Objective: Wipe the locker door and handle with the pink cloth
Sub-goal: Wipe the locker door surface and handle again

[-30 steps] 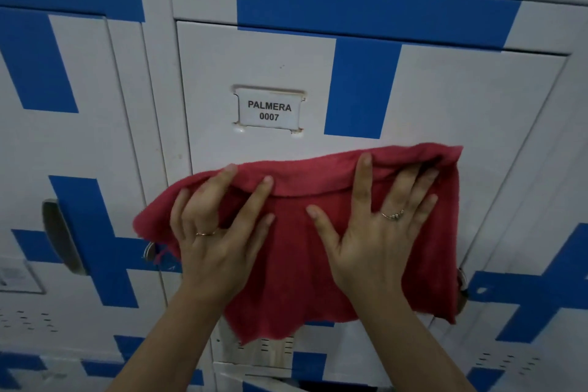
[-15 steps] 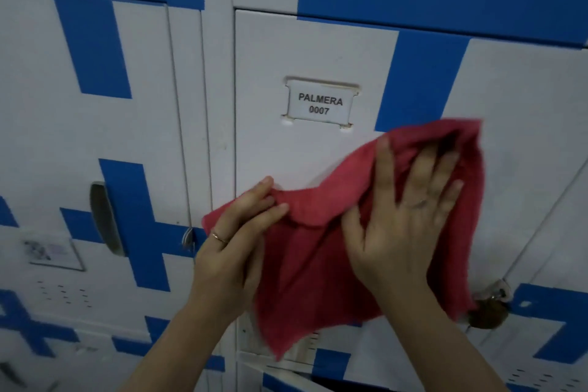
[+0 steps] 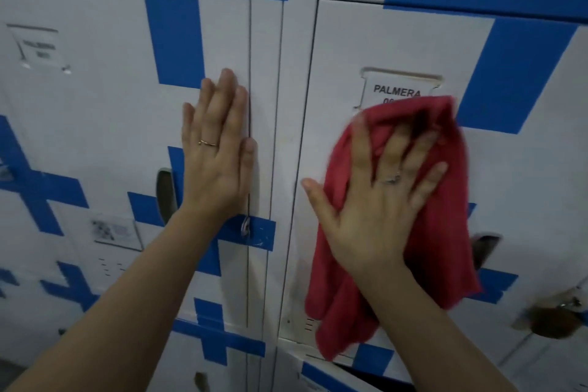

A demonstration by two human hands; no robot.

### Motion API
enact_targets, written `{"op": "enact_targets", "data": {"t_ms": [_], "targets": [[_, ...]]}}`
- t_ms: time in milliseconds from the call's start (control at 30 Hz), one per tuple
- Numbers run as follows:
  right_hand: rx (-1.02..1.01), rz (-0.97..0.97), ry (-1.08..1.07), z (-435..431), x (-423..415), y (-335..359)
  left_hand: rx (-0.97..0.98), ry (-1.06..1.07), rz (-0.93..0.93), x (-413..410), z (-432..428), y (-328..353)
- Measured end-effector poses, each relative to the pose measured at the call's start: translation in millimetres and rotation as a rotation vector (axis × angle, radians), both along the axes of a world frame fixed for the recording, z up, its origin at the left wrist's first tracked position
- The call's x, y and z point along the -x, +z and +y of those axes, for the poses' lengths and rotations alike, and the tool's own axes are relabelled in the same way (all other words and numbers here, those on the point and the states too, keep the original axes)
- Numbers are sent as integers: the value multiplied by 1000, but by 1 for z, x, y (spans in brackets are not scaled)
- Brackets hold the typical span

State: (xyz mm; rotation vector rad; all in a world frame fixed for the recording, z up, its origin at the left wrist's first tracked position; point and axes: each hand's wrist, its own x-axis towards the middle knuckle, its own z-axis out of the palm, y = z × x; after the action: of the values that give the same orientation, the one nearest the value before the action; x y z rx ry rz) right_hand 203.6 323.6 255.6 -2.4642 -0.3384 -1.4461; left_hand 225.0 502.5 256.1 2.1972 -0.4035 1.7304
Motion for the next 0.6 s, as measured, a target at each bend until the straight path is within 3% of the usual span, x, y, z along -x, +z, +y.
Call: {"op": "enact_targets", "data": {"t_ms": [133, 333, 500, 600], "targets": [[290, -31, 97, 1, -4, -40, -37, -6, -26, -6, 2, -2], [141, -10, 108, 22, -3, -19, -25, -82, -61, -8, 7, -2], [547, 38, 269, 25, 0, -73, -39, -157, -73, -9, 17, -3], [447, 53, 286, 9, 3, -68, -107, -162, -59, -8, 27, -2]]}}
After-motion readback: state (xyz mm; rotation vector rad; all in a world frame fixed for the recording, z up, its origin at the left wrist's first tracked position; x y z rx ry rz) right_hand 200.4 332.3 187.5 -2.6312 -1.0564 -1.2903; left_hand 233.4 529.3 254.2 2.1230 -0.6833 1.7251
